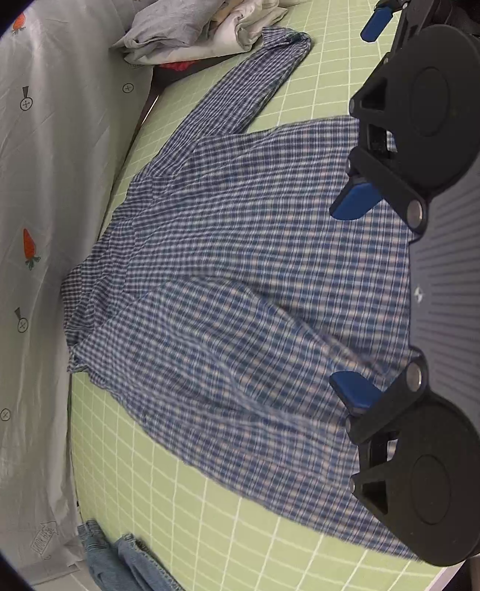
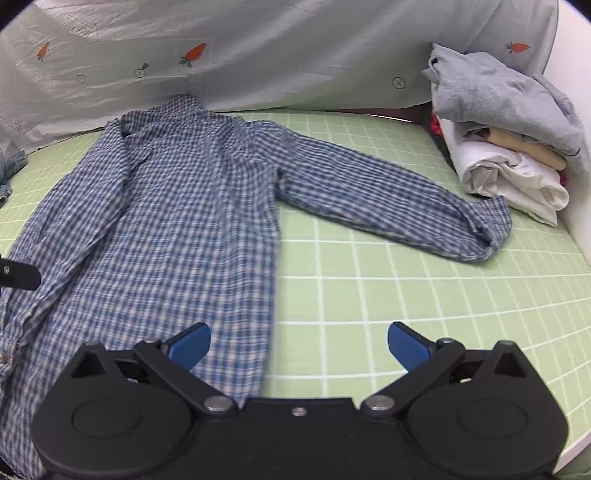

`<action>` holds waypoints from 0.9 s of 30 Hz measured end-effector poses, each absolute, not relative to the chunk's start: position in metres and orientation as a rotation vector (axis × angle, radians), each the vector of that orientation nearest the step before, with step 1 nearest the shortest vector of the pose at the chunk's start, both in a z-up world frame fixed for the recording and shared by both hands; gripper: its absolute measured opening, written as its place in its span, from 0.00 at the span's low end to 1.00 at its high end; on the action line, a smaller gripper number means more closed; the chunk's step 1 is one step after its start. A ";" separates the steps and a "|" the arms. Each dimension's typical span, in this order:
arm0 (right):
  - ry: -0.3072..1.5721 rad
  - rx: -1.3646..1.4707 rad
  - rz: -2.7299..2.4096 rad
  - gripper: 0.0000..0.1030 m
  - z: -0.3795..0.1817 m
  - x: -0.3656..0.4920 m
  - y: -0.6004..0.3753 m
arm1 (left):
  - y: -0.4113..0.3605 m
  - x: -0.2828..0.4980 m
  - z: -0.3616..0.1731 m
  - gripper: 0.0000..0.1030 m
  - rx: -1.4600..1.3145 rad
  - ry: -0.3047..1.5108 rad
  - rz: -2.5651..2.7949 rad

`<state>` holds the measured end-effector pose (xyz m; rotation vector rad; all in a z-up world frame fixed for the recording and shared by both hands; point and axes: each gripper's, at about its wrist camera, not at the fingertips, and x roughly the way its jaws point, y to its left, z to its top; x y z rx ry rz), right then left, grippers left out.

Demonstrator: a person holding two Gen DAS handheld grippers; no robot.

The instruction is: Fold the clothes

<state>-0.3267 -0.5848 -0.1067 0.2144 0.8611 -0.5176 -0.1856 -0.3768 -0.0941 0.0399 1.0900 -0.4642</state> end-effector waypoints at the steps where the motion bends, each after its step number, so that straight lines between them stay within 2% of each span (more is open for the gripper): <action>1: 0.864 0.231 -0.530 1.00 -0.106 -0.330 -0.598 | -0.385 -0.187 -0.093 0.86 0.039 1.089 -0.465; 7: 0.868 0.337 -0.608 1.00 -0.115 -0.333 -0.657 | -0.420 -0.173 -0.092 0.87 0.062 1.069 -0.419; 24: 0.799 0.529 -0.975 1.00 -0.149 -0.304 -0.830 | -0.500 -0.088 -0.136 0.87 0.182 1.169 -0.367; 26: 0.816 0.522 -0.986 0.94 -0.153 -0.302 -0.837 | -0.501 -0.085 -0.140 0.87 0.180 1.179 -0.354; 27: 0.825 0.523 -0.987 0.81 -0.155 -0.302 -0.839 | -0.502 -0.084 -0.142 0.87 0.180 1.184 -0.348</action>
